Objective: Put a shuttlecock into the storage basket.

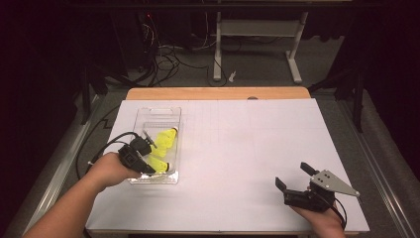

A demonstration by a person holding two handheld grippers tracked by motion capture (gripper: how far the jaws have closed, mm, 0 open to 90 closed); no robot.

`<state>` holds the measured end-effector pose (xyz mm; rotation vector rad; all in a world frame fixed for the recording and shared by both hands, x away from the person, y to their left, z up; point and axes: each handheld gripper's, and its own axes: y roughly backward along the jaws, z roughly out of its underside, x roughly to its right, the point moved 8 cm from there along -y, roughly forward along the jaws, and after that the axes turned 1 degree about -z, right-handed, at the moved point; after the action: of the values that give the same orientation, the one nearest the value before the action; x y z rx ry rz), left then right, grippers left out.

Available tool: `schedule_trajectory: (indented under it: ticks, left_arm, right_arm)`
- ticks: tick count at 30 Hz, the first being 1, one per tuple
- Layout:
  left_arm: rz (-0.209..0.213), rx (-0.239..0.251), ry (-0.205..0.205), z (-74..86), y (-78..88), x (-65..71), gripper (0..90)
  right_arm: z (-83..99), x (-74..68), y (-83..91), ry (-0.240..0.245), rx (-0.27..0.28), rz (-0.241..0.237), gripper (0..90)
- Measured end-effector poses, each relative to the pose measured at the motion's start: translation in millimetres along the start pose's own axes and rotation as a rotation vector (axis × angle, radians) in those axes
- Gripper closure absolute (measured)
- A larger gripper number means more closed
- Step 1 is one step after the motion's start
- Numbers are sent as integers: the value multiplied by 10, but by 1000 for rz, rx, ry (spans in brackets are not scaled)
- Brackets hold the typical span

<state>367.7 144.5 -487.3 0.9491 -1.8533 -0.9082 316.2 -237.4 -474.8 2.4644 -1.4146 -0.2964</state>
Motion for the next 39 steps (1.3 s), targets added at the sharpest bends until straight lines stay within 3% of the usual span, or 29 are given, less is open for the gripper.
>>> schedule_trajectory:
  ticks: [17, 18, 24, 25, 26, 39]
  left_arm:
    - [-26, 17, 22, -37, 30, -59, 802]
    - [-34, 91, 61, -107, -12, -52, 792]
    - [-40, 113, 57, -144, 9, -81, 737]
    - [-38, 99, 70, -128, 20, -73, 730]
    - [-34, 34, 29, -69, 66, -91, 728]
    - [-71, 48, 18, -125, 172, -110, 674]
  right_arm:
    - [1, 1, 1, -1, 0, 2, 24]
    - [1, 1, 1, -1, 0, 2, 24]
    - [1, 4, 1, -1, -1, 4, 24]
    - [0, 5, 2, 0, -1, 5, 24]
    - [1, 4, 1, -1, -1, 4, 24]
    - [-5, 6, 5, -1, 0, 8, 24]
